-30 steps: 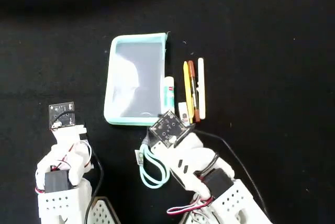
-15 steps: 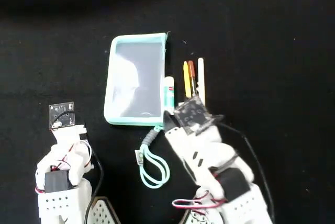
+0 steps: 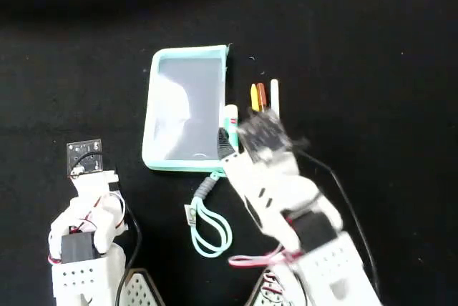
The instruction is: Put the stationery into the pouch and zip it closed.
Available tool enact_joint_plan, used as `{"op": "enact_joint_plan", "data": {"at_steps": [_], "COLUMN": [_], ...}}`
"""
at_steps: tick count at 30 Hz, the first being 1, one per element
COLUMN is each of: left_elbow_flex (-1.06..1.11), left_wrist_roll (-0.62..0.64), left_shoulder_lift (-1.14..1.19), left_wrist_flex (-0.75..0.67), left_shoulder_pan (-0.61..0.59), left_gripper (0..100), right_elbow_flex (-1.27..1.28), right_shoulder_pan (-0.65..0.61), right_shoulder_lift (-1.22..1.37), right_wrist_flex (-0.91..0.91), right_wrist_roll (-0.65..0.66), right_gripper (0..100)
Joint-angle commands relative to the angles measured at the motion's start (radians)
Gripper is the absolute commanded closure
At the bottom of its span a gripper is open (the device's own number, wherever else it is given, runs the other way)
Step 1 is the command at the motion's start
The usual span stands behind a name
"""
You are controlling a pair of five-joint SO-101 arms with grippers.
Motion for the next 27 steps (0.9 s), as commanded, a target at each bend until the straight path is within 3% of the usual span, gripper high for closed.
{"op": "enact_joint_plan", "data": {"at_steps": [1, 7, 15, 21, 27], "left_elbow_flex": [0.016, 0.016, 0.016, 0.016, 0.016], "left_wrist_roll": [0.003, 0.003, 0.003, 0.003, 0.003], "left_shoulder_lift": [-0.009, -0.009, -0.009, -0.009, -0.009], "left_wrist_flex": [0.012, 0.012, 0.012, 0.012, 0.012], "left_shoulder_pan": [-0.008, -0.008, -0.008, -0.008, -0.008], "left_gripper": [97, 97, 97, 97, 97], "right_elbow_flex": [-0.088, -0.143, -0.148, -0.186, -0.302], "right_shoulder_pan": [0.005, -0.057, -0.226, -0.219, -0.212], "right_shoulder_lift": [0.222, 0.486, 0.657, 0.805, 0.891], "right_wrist_flex": [-0.034, -0.034, -0.109, -0.135, 0.006], "right_wrist_roll": [-0.066, -0.213, -0.226, -0.226, -0.221], "right_gripper": [77.5, 77.3, 77.3, 77.3, 77.3]}}
